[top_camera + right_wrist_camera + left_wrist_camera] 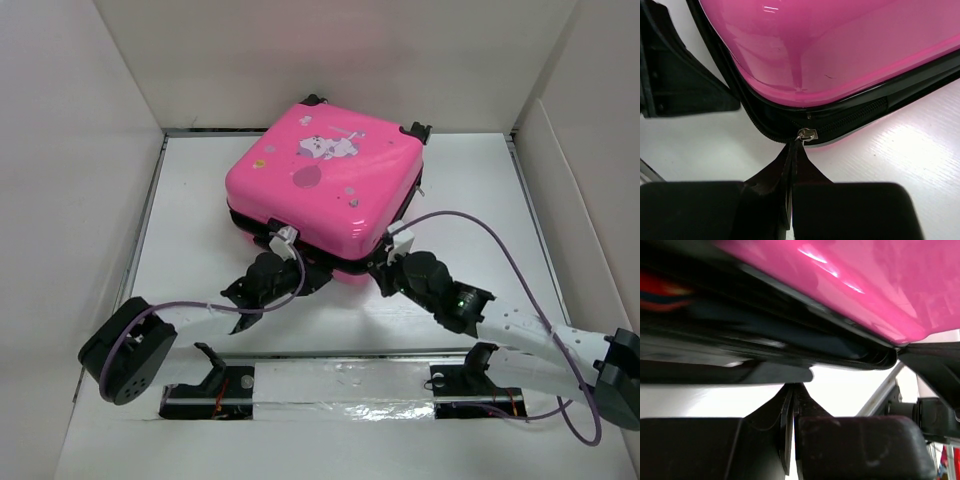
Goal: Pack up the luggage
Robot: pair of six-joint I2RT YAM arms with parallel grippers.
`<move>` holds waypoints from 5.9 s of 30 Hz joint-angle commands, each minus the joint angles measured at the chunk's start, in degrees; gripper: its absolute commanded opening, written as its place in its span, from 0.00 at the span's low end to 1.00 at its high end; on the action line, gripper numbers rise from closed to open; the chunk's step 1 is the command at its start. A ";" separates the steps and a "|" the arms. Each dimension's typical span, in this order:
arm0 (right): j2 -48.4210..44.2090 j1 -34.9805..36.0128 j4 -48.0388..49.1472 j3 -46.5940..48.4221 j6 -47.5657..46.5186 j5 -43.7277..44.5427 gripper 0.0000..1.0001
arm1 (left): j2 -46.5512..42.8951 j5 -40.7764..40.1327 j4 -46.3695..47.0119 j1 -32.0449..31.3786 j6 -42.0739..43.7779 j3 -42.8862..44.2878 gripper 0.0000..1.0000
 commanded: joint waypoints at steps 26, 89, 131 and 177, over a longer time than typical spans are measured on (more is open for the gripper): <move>-4.24 9.11 -9.41 2.70 12.54 19.15 0.48 | -14.32 -8.38 -6.53 -2.98 0.53 0.68 0.33; 6.49 15.70 23.47 0.43 9.79 5.78 0.00 | -8.86 -6.71 -8.68 -2.81 2.73 9.73 0.62; 1.10 16.30 20.71 -5.13 8.21 1.21 0.00 | 4.22 -1.61 -8.57 20.42 -7.37 10.80 0.00; 3.30 -62.69 -1.02 20.73 6.79 -28.39 1.00 | -27.43 -1.18 -14.99 8.63 -1.40 -0.64 0.61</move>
